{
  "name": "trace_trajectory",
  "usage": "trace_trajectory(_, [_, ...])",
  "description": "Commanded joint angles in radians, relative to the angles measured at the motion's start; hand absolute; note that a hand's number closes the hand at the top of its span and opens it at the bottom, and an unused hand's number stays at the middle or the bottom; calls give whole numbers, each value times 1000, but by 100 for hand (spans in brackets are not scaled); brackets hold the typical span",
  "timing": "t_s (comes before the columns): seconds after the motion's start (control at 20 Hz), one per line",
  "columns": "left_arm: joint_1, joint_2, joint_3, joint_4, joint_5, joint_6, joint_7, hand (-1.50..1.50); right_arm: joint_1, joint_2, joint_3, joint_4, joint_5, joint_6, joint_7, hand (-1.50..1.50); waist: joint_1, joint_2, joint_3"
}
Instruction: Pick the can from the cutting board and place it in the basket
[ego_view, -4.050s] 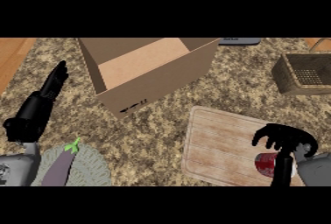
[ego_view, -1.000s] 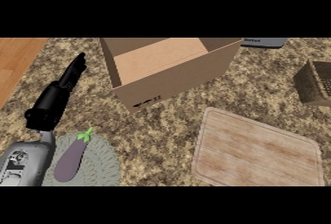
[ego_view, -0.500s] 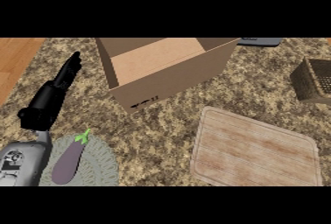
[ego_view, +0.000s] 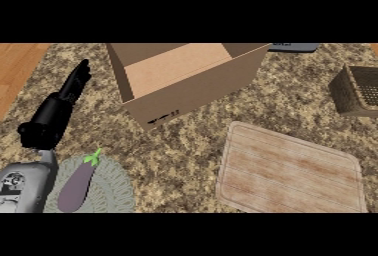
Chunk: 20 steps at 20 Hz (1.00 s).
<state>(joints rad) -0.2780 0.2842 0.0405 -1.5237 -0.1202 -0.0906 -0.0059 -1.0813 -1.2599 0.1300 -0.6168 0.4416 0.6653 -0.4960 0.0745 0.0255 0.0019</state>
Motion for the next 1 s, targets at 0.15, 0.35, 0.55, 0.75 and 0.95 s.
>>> trace_trajectory(0.15, [11,-17,-19,-14,-15,9,12,0,-39,20,49,101,2,152,-180,-150,-4,-4,0])
trace_trajectory(0.35, [-12,-31,-20,-15,-23,29,24,0,-87,29,3,178,-67,171,-160,-150,-13,-5,1])
trace_trajectory(0.55, [9,-15,-15,1,-20,7,-20,0,-191,85,-126,316,-213,196,41,-150,4,-4,-2])
trace_trajectory(0.75, [0,-17,-20,-6,-15,0,9,0,-241,52,-237,453,-301,125,167,-150,5,2,1])
trace_trajectory(0.95, [10,-7,-13,-24,-2,-16,2,0,-271,22,-288,533,-335,46,273,-150,22,9,3])
